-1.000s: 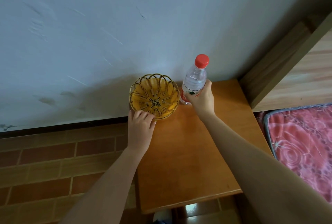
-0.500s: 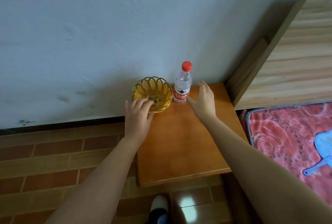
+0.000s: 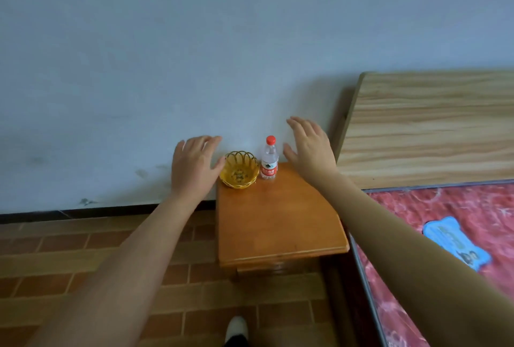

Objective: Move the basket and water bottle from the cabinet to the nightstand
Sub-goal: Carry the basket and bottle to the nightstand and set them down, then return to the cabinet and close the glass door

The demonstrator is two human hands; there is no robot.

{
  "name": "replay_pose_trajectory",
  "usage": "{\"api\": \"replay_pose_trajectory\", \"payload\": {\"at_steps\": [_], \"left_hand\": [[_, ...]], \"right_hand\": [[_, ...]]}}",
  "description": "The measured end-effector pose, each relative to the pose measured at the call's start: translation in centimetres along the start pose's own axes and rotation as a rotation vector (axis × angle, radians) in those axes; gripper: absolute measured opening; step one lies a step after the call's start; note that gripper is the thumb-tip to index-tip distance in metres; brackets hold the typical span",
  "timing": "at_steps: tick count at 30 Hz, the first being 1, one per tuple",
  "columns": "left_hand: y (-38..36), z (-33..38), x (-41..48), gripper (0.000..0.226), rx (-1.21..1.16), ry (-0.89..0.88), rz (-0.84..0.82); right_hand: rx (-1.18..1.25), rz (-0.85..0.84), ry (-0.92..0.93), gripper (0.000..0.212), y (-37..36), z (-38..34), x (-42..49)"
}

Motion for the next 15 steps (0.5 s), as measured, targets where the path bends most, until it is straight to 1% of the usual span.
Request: {"api": "replay_pose_trajectory", "payload": {"at_steps": [3, 7, 15], "left_hand": [[4.6, 0.2, -0.5, 0.036, 0.069, -0.003, 0.016], [9.1, 0.2, -1.5, 0.033, 0.135, 0.014, -0.029], [13.5, -1.9, -5.7, 0.04, 0.2, 0.201, -0.059]], "right_hand": [[-0.049, -0.037, 0.062, 0.046, 3.1, -1.9, -0.7], [-0.087, -0.143, 0.126, 0.046, 5.0, -4.3, -2.0], [-0.079, -0.135, 0.192, 0.047, 6.0, -8.3, -3.6]]}}
Point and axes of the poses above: each hand's wrist, its own x-axis towards the middle knuckle, its own y-axis out of the back of the hand, z = x × y, the point moved 4 cm from there along x, towards the middle knuckle, and after that the axes turned 2 degrees about -z, right-handed, at the moved point
